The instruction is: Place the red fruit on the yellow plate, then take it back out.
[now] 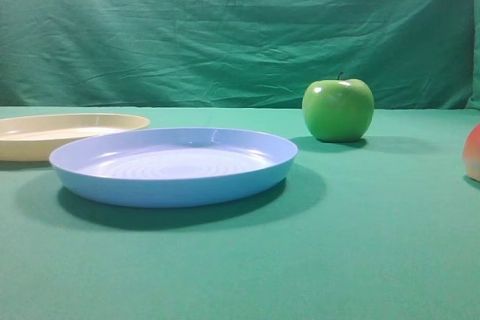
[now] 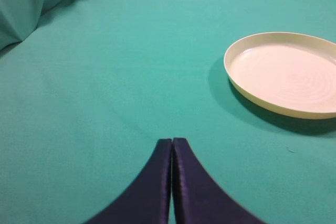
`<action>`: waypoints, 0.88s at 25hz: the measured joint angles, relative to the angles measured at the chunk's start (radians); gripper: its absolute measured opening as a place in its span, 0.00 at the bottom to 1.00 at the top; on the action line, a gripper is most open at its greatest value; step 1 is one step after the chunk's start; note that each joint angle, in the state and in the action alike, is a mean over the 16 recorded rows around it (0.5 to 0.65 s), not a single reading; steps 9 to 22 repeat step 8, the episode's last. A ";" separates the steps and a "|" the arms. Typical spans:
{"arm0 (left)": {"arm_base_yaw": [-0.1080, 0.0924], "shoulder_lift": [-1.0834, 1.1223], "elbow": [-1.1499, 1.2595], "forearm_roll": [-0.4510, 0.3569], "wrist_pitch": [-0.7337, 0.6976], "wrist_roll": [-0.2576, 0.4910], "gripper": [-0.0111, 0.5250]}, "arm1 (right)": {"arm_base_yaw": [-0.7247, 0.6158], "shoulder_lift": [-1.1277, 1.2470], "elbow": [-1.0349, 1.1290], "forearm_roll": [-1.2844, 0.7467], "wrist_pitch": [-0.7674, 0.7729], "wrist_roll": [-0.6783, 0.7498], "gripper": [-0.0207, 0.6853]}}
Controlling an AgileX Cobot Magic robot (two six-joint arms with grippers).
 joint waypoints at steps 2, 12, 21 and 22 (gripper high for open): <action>0.000 0.000 0.000 0.000 0.000 0.000 0.02 | 0.000 0.000 0.000 0.000 0.000 0.000 0.03; 0.000 0.000 0.000 0.000 0.000 0.000 0.02 | 0.000 0.000 0.000 0.000 0.000 0.000 0.03; 0.000 0.000 0.000 0.000 0.000 0.000 0.02 | 0.000 0.000 0.000 0.000 0.000 0.000 0.03; 0.000 0.000 0.000 0.000 0.000 0.000 0.02 | 0.000 0.000 0.000 0.000 0.000 0.000 0.03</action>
